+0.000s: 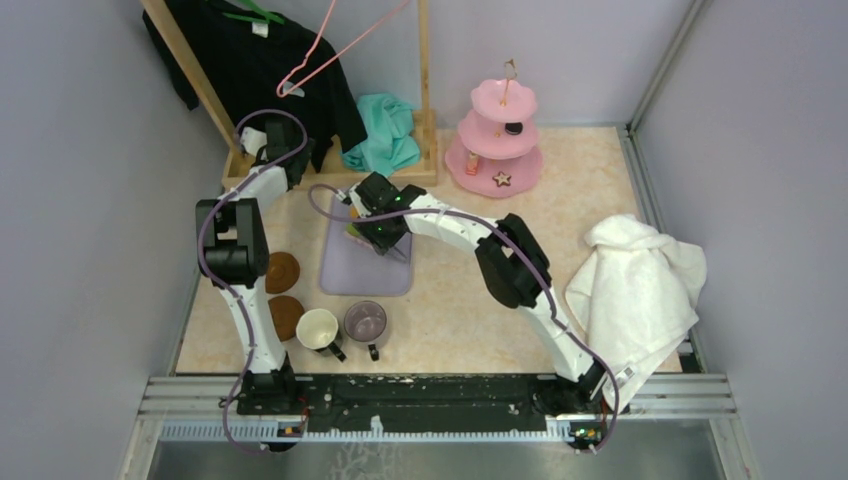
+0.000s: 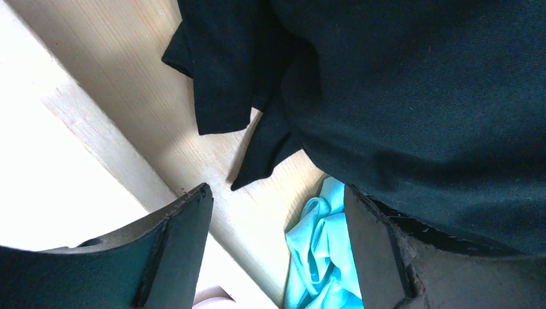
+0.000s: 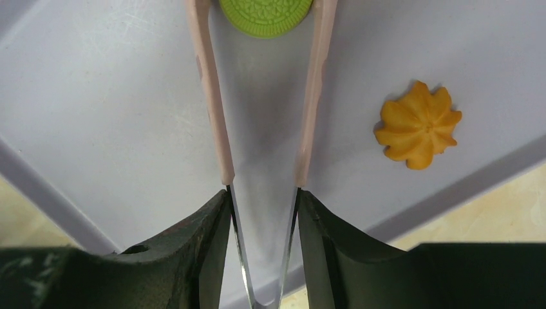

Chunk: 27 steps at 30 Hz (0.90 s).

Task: Serve the afternoon tea
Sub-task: Pick up the desert from the tray.

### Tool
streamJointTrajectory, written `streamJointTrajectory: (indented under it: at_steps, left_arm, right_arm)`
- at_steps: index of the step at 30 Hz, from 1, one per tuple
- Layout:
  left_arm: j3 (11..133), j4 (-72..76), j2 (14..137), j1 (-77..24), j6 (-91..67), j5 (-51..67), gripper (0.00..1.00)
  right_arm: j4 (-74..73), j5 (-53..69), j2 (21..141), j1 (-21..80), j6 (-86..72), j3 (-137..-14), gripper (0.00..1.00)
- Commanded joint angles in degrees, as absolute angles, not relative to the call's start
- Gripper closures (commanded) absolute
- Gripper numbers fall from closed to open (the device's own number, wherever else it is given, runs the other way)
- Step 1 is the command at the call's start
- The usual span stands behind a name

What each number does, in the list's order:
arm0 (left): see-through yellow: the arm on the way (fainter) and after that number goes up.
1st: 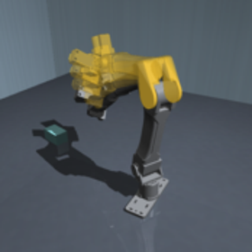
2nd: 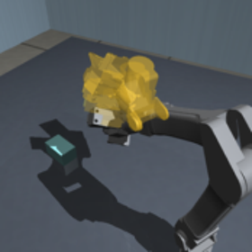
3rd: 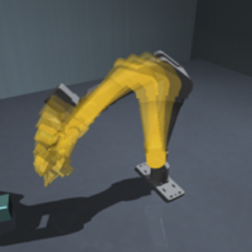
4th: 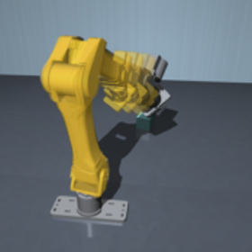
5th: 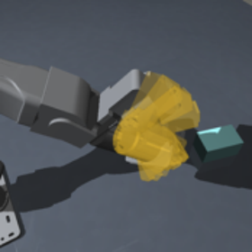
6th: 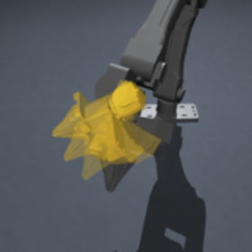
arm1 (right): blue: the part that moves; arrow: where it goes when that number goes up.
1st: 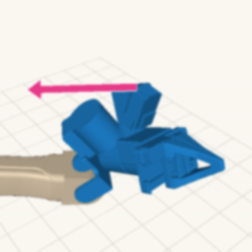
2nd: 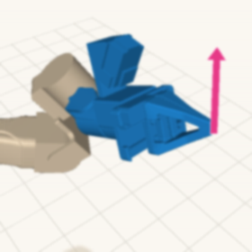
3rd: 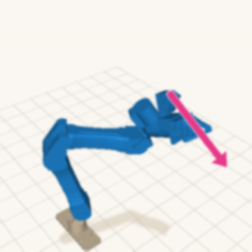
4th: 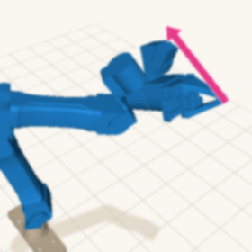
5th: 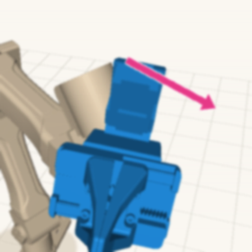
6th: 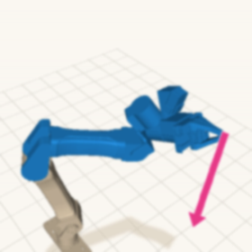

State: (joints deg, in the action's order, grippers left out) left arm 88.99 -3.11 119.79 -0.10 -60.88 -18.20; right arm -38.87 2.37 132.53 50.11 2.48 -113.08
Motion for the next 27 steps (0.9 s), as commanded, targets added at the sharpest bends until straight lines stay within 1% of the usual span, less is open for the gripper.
streamJointTrajectory:
  at_steps: [1, 7, 10, 21, 22, 27]
  left_arm:
    - [90.3, -3.9, 119.1, 0.3, -61.6, -17.6, 0.2]
    - [90.1, -3.8, 119.2, 0.3, -61.8, -17.3, 0.2]
    - [90.3, -3.8, 119.4, 0.3, -61.9, -17.1, 0.2]
    - [90.1, -3.9, 119.0, 0.3, -62.2, -17.0, 0.2]
    - [90.2, -3.9, 119.0, 0.3, -62.0, -17.0, 0.2]
    - [90.3, -4.1, 118.8, 0.3, -61.6, -17.4, 0.2]
  right_arm:
    - [-38.4, 2.0, 134.0, 50.9, 2.9, -116.7, 0.57]
    - [-38.8, 1.1, 135.5, 50.9, 2.8, -118.8, 0.58]
    - [-39.0, 0.7, 135.6, 50.9, 3.0, -119.3, 0.6]
    - [-39.5, -1.0, 132.4, 51.6, 3.6, -117.1, 0.81]
    - [-39.6, -1.1, 131.9, 51.7, 3.6, -116.9, 0.85]
    - [-38.4, -1.3, 127.3, 52.0, 3.0, -112.6, 0.89]
